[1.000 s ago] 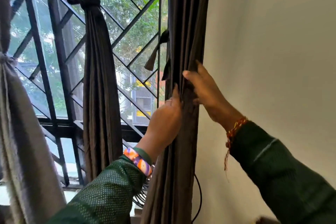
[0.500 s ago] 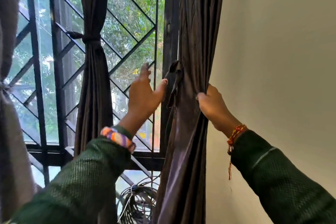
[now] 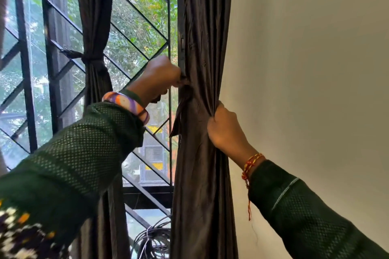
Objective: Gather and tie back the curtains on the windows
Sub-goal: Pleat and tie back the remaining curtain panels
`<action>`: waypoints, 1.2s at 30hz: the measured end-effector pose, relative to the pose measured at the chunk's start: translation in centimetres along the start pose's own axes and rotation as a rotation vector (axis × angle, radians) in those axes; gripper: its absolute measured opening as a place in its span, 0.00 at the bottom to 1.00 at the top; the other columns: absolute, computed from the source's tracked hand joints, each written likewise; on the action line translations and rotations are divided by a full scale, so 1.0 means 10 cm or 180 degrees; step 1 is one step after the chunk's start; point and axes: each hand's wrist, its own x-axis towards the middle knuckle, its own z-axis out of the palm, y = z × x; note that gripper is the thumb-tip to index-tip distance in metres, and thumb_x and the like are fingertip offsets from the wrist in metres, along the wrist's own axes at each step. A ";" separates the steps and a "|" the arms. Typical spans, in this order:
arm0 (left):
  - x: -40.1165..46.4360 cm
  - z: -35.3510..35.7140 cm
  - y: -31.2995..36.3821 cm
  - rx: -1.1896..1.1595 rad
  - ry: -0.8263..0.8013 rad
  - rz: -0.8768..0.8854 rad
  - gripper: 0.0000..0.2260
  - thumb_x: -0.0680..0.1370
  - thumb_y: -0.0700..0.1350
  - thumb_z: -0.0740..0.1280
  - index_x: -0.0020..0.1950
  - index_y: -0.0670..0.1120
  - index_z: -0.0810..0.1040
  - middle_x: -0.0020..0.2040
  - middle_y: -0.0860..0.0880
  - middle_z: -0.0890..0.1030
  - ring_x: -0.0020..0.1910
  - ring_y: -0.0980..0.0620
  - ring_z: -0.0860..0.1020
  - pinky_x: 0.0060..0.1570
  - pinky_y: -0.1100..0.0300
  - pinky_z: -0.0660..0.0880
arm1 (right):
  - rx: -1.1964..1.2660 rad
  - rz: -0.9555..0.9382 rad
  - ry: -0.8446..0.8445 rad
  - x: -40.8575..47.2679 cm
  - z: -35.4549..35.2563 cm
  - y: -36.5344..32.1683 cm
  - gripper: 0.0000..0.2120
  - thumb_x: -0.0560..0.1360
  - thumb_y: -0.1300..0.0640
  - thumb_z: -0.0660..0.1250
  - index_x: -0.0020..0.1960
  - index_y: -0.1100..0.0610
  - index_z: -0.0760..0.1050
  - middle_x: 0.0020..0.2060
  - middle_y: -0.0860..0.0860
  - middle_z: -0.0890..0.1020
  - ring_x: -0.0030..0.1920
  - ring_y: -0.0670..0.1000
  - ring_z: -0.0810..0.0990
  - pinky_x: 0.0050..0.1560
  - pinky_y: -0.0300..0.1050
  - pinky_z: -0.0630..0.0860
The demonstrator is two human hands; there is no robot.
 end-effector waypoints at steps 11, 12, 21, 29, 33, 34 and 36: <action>0.09 -0.23 -0.23 0.0473 0.0469 -0.0132 0.15 0.68 0.47 0.76 0.32 0.40 0.72 0.32 0.46 0.74 0.31 0.49 0.76 0.26 0.64 0.69 | 0.0204 -0.0093 -0.0182 -0.11 0.00 -0.21 0.15 0.80 0.61 0.53 0.66 0.62 0.67 0.36 0.49 0.71 0.34 0.48 0.74 0.41 0.45 0.76; 0.07 -0.20 -0.24 -0.0165 0.0289 -0.0237 0.13 0.70 0.43 0.74 0.32 0.40 0.72 0.30 0.46 0.75 0.26 0.52 0.74 0.20 0.66 0.68 | 0.0217 -0.0095 -0.0198 -0.12 0.00 -0.23 0.15 0.80 0.61 0.53 0.65 0.63 0.67 0.34 0.49 0.70 0.33 0.47 0.73 0.39 0.43 0.74; -0.08 0.10 -0.21 -0.2779 -0.1535 -0.0425 0.22 0.74 0.64 0.56 0.39 0.46 0.74 0.36 0.49 0.74 0.34 0.50 0.74 0.40 0.56 0.72 | 0.0341 -0.0077 -0.0277 -0.20 -0.07 -0.32 0.13 0.81 0.60 0.54 0.64 0.61 0.68 0.47 0.57 0.74 0.48 0.58 0.79 0.47 0.45 0.76; -0.29 0.23 -0.02 -0.2123 -0.1600 0.0480 0.21 0.65 0.52 0.71 0.54 0.46 0.75 0.31 0.55 0.81 0.27 0.58 0.79 0.28 0.68 0.73 | 0.0190 -0.0340 -0.0456 -0.18 -0.08 -0.35 0.13 0.79 0.60 0.57 0.62 0.60 0.68 0.50 0.60 0.78 0.52 0.61 0.79 0.54 0.53 0.77; -0.23 0.28 -0.12 -0.2637 -0.1185 0.0338 0.11 0.62 0.43 0.68 0.42 0.42 0.75 0.26 0.53 0.76 0.25 0.56 0.74 0.24 0.69 0.69 | 0.0651 -0.0393 -0.1298 -0.12 -0.29 -0.28 0.11 0.77 0.53 0.62 0.58 0.54 0.72 0.51 0.56 0.80 0.50 0.57 0.81 0.43 0.51 0.80; -0.22 0.28 -0.17 -0.2744 -0.1227 0.0284 0.11 0.61 0.43 0.67 0.41 0.42 0.75 0.27 0.50 0.77 0.25 0.54 0.74 0.24 0.68 0.70 | 0.0956 -0.0264 -0.1359 -0.09 -0.37 -0.25 0.11 0.78 0.50 0.61 0.58 0.51 0.72 0.50 0.53 0.80 0.47 0.55 0.82 0.37 0.47 0.79; -0.22 0.25 -0.21 -0.2989 -0.1383 0.0223 0.10 0.63 0.44 0.65 0.41 0.40 0.76 0.30 0.46 0.79 0.26 0.51 0.77 0.27 0.66 0.74 | 0.1877 0.0220 -0.0790 0.05 -0.52 -0.19 0.12 0.79 0.49 0.58 0.56 0.52 0.75 0.47 0.53 0.82 0.37 0.52 0.82 0.31 0.40 0.75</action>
